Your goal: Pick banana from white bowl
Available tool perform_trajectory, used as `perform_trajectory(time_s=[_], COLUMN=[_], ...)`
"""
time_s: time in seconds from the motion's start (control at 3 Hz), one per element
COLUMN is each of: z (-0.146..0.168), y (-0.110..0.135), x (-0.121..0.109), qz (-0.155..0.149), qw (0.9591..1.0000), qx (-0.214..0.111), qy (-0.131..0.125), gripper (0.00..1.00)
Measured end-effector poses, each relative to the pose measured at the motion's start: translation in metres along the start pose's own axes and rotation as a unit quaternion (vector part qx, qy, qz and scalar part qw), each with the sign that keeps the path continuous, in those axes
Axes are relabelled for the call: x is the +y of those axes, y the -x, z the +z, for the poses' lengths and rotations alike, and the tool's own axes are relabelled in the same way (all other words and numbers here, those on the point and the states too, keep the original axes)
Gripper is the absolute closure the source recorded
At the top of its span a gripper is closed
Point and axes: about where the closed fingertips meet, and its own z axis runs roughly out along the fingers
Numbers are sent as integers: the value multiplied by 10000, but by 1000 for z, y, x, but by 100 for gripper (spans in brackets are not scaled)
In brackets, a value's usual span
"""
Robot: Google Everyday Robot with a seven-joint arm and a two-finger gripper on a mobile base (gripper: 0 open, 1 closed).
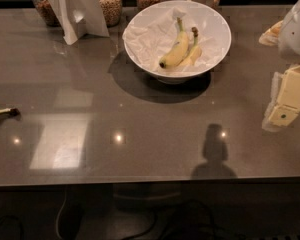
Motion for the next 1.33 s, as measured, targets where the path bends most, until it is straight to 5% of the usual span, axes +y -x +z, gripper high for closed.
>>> perform_trajectory(time_s=[0.33,0.67,1.0,1.33], z=[0,2,15,35], y=[1,19,51,82], x=[-1,-27,-77,-131], qz=[-7,-257,-732,-1311], qw=[10000,9993,9945,9845], qx=[-8,-160,-433,-718], qy=[-19,-240,-620,-913], gripper=[0,0,0,0])
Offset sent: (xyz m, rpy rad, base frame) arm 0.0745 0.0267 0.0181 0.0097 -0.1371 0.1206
